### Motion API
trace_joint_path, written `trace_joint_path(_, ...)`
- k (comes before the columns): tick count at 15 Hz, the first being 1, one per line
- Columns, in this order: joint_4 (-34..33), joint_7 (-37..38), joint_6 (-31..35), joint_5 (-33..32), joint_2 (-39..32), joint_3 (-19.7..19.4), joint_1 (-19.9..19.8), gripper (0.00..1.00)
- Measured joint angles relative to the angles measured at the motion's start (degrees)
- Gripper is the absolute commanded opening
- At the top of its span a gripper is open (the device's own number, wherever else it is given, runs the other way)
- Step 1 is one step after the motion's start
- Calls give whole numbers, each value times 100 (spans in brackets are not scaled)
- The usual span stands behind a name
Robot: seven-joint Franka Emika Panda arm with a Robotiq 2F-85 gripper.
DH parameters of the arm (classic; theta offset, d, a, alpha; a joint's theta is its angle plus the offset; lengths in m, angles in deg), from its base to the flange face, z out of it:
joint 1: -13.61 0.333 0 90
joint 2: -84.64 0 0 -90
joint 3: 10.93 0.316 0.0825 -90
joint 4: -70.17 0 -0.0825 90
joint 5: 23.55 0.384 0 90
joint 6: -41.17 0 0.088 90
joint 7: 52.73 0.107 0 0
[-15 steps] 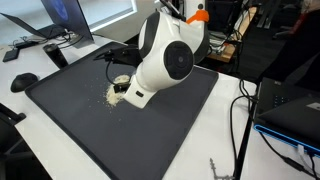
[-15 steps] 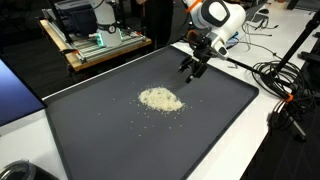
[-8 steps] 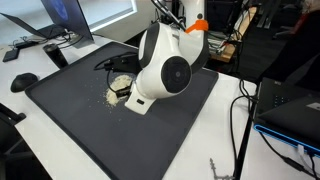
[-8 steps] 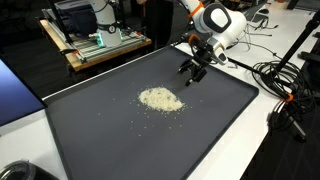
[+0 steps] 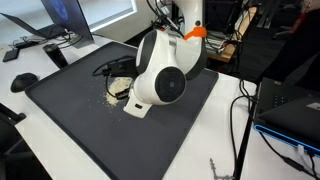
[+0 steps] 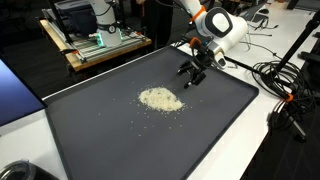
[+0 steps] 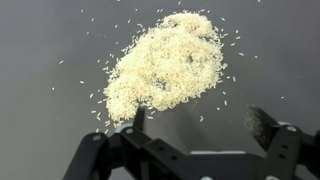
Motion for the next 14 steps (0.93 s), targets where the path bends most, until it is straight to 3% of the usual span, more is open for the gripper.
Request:
trace_joint_path(4,-33,-75,17,312,67,35,-114,100)
trace_joint_path(8,158,-131,382,950,401,172,-487,100)
trace_joint_path(14,1509,-162,1770,1884,1596,227,-1198,100)
